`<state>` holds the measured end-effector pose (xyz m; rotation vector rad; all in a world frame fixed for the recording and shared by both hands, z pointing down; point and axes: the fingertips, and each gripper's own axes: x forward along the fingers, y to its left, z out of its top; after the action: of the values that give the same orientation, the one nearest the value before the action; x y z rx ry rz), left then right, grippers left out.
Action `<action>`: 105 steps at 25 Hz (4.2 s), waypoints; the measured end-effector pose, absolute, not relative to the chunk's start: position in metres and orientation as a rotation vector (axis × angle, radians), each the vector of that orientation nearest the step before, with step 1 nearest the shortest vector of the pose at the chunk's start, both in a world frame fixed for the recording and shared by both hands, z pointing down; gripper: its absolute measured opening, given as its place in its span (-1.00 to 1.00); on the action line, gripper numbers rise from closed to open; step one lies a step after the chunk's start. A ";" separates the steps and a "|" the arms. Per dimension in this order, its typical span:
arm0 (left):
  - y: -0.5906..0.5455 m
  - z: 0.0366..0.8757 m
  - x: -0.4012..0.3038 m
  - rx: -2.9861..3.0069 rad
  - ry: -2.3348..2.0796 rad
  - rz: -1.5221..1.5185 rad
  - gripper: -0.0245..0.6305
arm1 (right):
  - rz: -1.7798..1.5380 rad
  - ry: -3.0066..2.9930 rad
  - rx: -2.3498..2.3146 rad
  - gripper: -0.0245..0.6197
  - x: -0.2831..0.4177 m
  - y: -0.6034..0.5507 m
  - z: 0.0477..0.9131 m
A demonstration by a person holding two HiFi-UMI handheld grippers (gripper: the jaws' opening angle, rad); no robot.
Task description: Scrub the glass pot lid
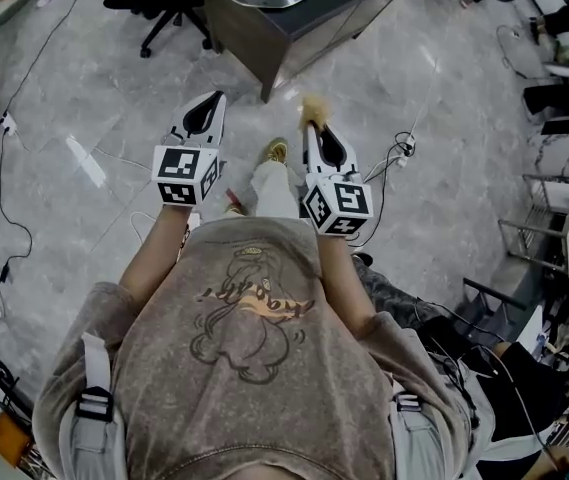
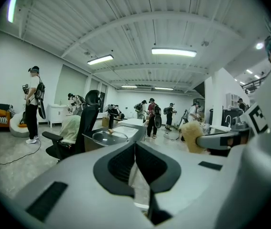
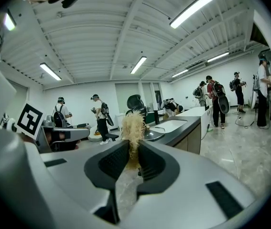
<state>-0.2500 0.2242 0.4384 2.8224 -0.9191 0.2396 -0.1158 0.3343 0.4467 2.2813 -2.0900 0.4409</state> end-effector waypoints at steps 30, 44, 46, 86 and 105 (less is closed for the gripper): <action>0.011 0.439 -0.105 2.766 -1.023 0.277 -0.87 | 0.477 -2.188 2.201 -0.72 0.047 0.114 0.446; -0.064 0.442 -0.064 2.668 -1.180 0.292 -0.87 | 0.521 -2.287 2.071 -0.72 0.105 0.029 0.456; -0.069 0.443 -0.062 2.657 -1.189 0.302 -0.87 | 0.530 -2.294 2.057 -0.72 0.108 0.020 0.457; -0.214 0.494 0.005 2.497 -1.185 0.444 -0.41 | 0.520 -2.397 1.826 -0.72 0.156 -0.160 0.453; -0.238 0.622 0.056 2.330 -1.125 0.882 0.02 | 0.569 -2.383 1.810 -0.72 0.185 -0.161 0.470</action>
<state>0.0560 -0.2379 0.6216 2.3301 -1.1251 0.8824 0.1851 -0.1610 0.4704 1.8101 -2.3825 0.5689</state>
